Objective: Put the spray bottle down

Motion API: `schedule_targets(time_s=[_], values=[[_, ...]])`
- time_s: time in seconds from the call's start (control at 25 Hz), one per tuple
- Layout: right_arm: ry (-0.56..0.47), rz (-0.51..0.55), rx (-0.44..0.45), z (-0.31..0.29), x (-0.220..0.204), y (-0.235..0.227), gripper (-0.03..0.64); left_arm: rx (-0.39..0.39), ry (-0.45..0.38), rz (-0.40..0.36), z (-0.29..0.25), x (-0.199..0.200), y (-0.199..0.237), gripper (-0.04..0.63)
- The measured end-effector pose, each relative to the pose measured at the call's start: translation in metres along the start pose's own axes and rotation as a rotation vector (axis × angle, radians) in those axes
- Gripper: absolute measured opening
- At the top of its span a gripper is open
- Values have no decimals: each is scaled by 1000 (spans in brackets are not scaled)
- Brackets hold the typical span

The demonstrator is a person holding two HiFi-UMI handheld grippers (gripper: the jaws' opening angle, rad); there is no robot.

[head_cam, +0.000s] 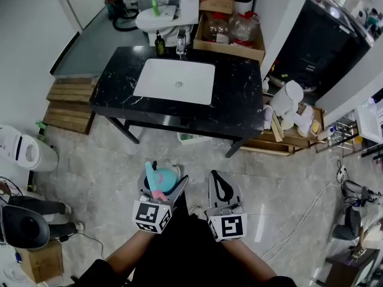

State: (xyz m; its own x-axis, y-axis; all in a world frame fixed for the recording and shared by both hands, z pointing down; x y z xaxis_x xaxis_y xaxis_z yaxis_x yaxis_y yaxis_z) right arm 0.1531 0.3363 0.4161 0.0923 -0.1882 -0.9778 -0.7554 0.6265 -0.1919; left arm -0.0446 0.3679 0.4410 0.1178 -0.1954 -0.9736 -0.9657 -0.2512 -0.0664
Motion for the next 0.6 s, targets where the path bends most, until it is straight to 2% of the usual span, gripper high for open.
schedule_targets(time_s=[0.24, 0.6], values=[[-26, 19, -38, -28, 11, -19, 17, -52, -23, -20, -36, 11, 7, 460], [-16, 6, -19, -101, 24, -30, 17, -46, -32, -33, -87, 31, 56, 460]])
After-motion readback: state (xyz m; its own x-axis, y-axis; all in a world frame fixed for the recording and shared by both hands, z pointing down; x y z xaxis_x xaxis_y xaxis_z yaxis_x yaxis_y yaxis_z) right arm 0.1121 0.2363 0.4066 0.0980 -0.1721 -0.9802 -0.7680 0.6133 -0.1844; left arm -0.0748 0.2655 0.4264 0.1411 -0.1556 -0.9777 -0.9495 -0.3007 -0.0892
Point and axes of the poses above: the fingertips, and each gripper's own axes: z backward along the fingers, y to its left, x out of its top, the point moved 9 cm from there along z, backward along the fingers, and after that the axes turned 12 degrees about -z, right-handed, at the moved point
